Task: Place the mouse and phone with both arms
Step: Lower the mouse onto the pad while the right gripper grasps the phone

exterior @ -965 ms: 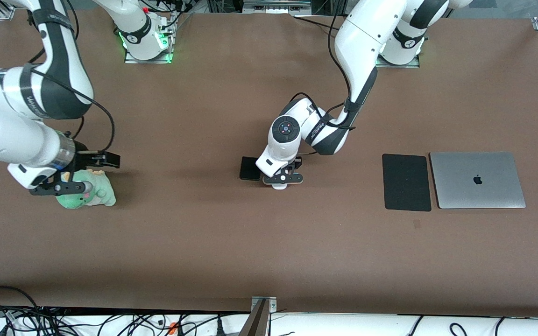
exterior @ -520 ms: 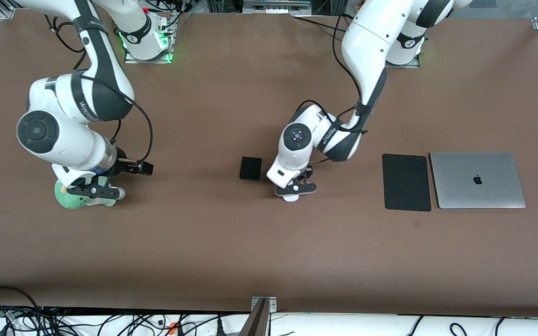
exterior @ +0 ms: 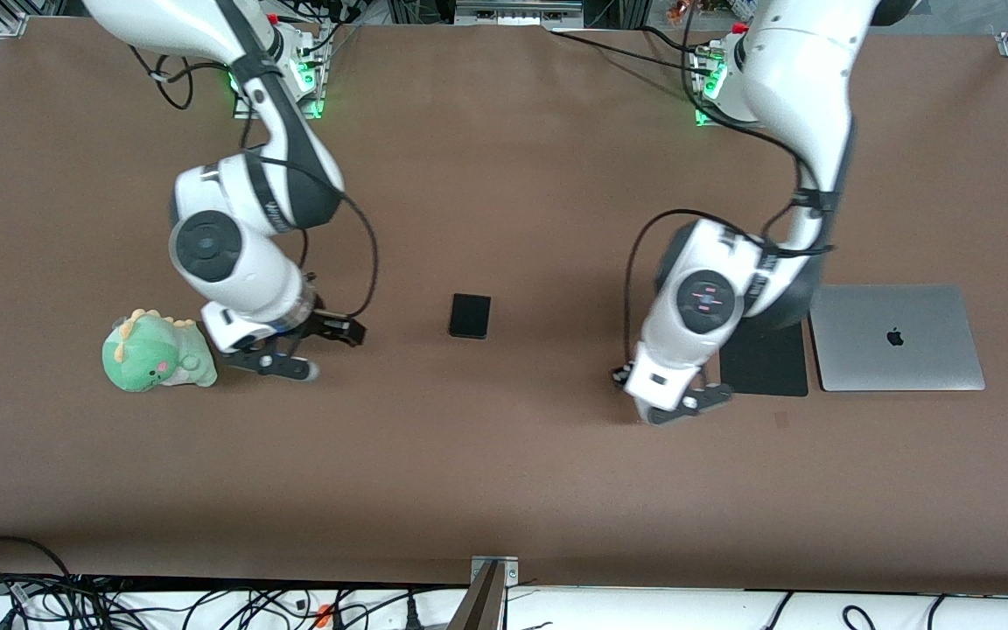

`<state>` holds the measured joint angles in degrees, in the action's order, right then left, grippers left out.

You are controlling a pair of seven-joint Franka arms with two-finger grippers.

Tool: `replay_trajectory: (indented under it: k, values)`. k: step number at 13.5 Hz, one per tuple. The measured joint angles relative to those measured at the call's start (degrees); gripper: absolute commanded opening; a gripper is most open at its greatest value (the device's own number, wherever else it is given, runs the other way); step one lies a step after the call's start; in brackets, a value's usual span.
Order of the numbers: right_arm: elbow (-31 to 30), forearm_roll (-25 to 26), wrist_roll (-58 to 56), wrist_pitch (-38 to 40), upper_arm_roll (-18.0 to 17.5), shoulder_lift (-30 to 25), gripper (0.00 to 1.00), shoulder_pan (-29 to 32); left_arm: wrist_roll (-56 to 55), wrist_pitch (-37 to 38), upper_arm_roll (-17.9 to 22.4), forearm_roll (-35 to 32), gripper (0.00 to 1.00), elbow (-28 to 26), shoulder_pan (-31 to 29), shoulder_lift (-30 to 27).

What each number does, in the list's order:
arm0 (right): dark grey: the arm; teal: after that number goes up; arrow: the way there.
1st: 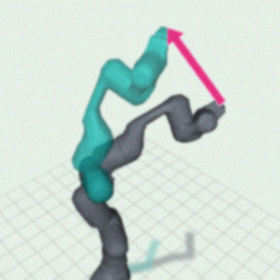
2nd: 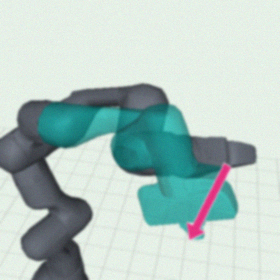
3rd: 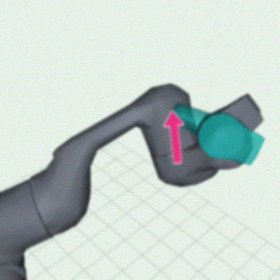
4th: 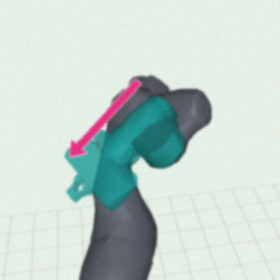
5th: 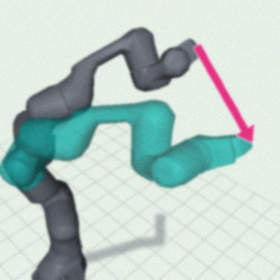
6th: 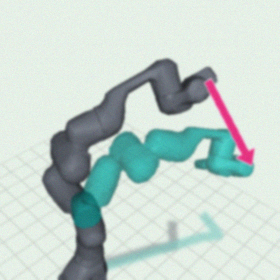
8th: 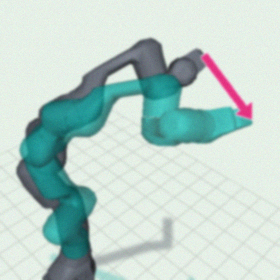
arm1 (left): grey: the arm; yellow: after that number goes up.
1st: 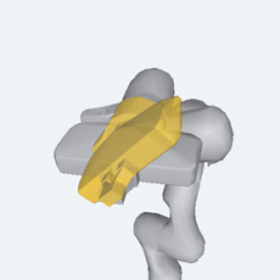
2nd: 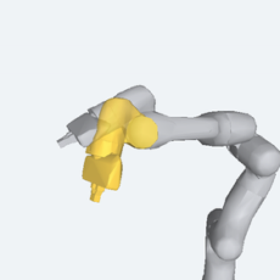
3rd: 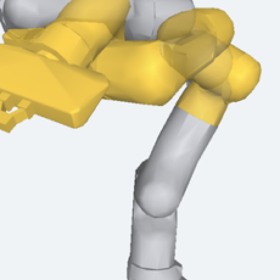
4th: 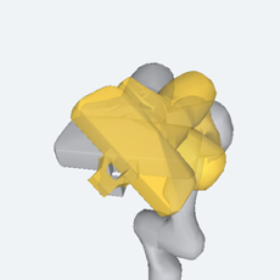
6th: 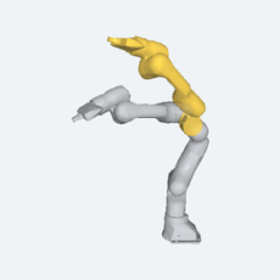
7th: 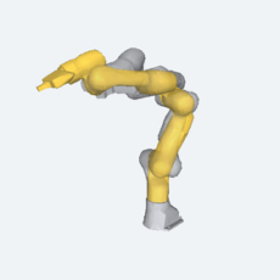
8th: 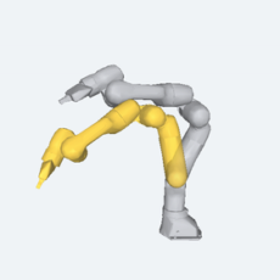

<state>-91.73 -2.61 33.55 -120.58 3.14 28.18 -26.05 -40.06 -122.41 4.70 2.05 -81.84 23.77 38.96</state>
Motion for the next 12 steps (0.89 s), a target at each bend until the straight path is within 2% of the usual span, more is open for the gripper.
replay_trajectory:
  k: [4, 7, 10, 12]
  values:
    - [-0.11, -3.30, 2.17, -6.00, -0.08, 4.04, 1.00, -4.66, 12.08, 0.38, 0.17, -1.24, 0.60, -5.32, -8.96, -5.01]
    - [-0.13, -3.47, 3.29, -7.91, -0.09, 5.93, 1.00, -7.94, 23.60, -1.75, 0.15, -2.10, 0.60, -13.22, -15.36, -9.06]
    - [-1.40, -3.48, 6.17, -12.93, -0.09, 7.60, 1.00, -11.65, 30.93, -13.37, 0.07, -2.25, 0.61, -24.88, -18.51, -10.78]
    - [-4.51, -3.48, 7.19, -18.56, -0.04, 8.60, 1.00, -14.21, 32.96, -19.82, -0.12, -2.25, 0.61, -31.44, -19.39, -10.91]
